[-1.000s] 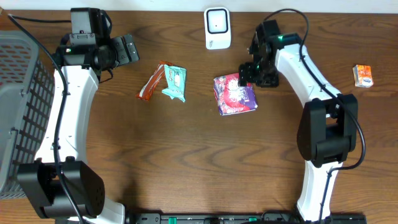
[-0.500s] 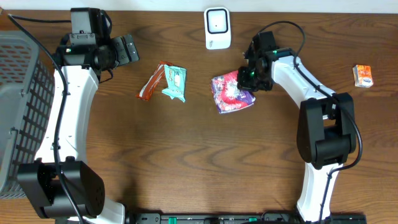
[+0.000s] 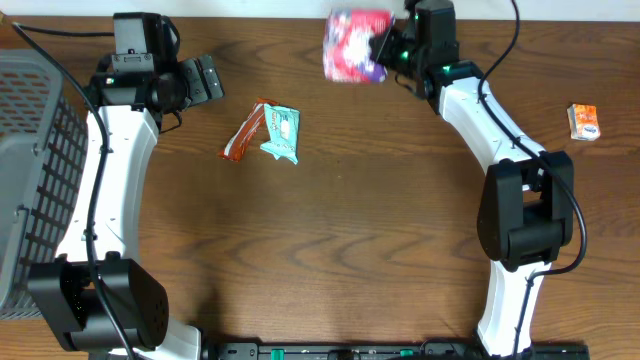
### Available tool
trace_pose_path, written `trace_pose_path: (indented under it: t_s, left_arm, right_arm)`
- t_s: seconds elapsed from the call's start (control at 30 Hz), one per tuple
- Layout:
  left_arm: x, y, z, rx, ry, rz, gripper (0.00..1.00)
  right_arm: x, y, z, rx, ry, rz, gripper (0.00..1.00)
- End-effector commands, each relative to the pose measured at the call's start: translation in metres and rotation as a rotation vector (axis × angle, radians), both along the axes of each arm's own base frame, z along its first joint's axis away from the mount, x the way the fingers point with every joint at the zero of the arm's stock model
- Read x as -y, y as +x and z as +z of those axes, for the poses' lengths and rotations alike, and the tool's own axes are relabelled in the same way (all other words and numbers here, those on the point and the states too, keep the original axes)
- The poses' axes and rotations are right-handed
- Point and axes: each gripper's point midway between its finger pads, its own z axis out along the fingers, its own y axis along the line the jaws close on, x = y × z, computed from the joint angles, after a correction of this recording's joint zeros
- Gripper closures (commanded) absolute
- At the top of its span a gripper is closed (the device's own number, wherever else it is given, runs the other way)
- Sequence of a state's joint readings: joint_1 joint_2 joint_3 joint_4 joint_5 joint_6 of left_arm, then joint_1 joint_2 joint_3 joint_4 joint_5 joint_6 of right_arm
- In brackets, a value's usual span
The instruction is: Scan the item barcode
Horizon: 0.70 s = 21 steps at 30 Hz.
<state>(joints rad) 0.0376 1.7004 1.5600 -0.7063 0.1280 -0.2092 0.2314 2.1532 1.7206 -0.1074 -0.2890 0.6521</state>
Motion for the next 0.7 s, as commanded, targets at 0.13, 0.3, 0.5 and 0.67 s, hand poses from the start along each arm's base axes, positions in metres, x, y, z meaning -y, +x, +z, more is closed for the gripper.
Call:
trace_pose_path:
  t_s: [0.13, 0.3, 0.5, 0.67]
  left_arm:
    - [-0.002, 0.0, -0.005, -0.012, 0.009, 0.002, 0.02]
    - [-0.002, 0.0, -0.005, -0.012, 0.009, 0.002, 0.02]
    - [-0.002, 0.0, -0.005, -0.012, 0.01, 0.002, 0.02]
    - [-0.002, 0.0, -0.005, -0.012, 0.01, 0.002, 0.02]
  right_arm:
    - [0.0, 0.025, 0.02, 0.072, 0.104, -0.205, 0.99]
    - [-0.012, 0.028, 0.01, 0.061, 0.151, -0.206, 0.99]
    - [-0.023, 0.028, 0.025, 0.099, 0.209, -0.139, 0.99]
    - [-0.028, 0.026, 0.026, 0.073, 0.255, -0.135, 0.99]
